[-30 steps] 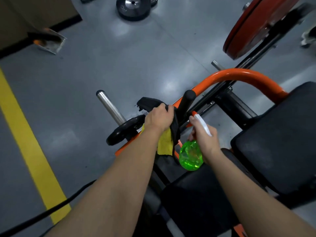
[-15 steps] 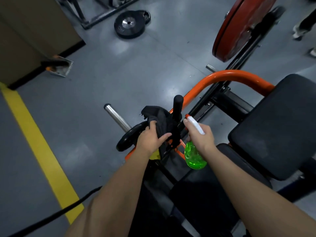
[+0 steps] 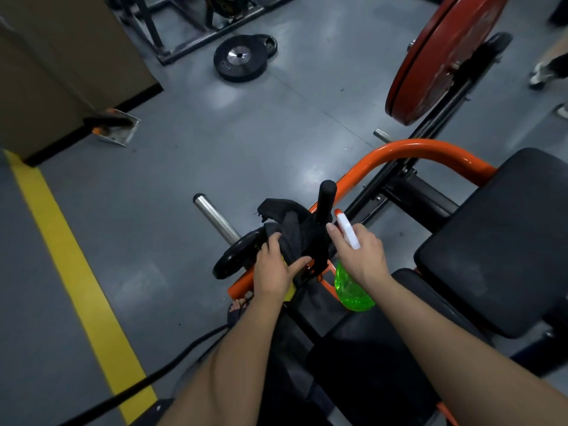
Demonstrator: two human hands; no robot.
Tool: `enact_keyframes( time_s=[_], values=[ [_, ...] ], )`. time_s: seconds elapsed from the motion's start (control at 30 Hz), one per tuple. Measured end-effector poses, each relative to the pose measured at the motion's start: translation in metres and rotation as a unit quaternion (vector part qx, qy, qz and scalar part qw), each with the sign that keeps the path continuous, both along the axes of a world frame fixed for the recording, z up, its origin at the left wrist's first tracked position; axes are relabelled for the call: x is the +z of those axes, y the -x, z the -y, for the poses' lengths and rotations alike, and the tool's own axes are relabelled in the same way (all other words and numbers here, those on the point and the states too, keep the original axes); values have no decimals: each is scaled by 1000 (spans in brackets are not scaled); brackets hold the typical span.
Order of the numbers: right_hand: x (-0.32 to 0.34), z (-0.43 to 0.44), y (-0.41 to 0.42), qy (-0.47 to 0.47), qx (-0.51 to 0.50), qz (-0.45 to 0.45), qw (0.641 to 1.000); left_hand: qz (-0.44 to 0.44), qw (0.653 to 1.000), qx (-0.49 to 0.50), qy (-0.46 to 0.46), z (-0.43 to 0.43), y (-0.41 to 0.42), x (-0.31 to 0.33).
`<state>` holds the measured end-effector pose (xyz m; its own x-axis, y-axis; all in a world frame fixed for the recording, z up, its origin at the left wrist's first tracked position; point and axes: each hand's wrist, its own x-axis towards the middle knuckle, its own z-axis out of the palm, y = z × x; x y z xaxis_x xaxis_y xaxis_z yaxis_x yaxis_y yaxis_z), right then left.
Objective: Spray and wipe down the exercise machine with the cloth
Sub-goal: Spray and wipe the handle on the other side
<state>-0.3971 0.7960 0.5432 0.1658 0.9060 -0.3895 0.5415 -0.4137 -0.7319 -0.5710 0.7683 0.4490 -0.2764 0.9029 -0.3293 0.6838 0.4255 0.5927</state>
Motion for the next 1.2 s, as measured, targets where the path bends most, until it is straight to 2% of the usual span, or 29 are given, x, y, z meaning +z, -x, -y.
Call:
enact_keyframes(
  time_s=[0.1, 0.17, 0.23, 0.33, 0.43, 0.57, 0.73, 0.83, 0.93, 1.2],
  values=[
    [-3, 0, 12, 3, -23, -24, 999, 28, 999, 19, -37, 32, 7, -14],
    [-6, 1, 23, 1, -33, -44, 998, 63, 997, 42, -15, 37, 15, -21],
    [-9, 3, 33, 1, -29, -56, 998, 82, 996, 33, 13, 31, 26, -24],
    [-15, 4, 47, -2, -17, -63, 998, 155, 987, 16, 45, 18, 42, -30],
    [-17, 3, 56, -4, 25, -57, 998, 212, 975, 50, 37, 22, 46, -51],
    [-23, 1, 69, 6, 110, -78, 991, 263, 956, 130, 4, 38, 44, -112],
    [-50, -5, 85, 10, 108, -71, 992, 235, 958, 161, -11, 51, 42, -143],
    [-64, -7, 87, 14, 98, -72, 992, 180, 967, 178, -38, 58, 35, -158],
    [-67, -6, 84, 16, 104, -88, 991, 141, 966, 214, -18, 59, 26, -157],
    [-51, -10, 84, 41, 150, -104, 982, 164, 950, 263, 46, 49, 19, -134]
  ],
)
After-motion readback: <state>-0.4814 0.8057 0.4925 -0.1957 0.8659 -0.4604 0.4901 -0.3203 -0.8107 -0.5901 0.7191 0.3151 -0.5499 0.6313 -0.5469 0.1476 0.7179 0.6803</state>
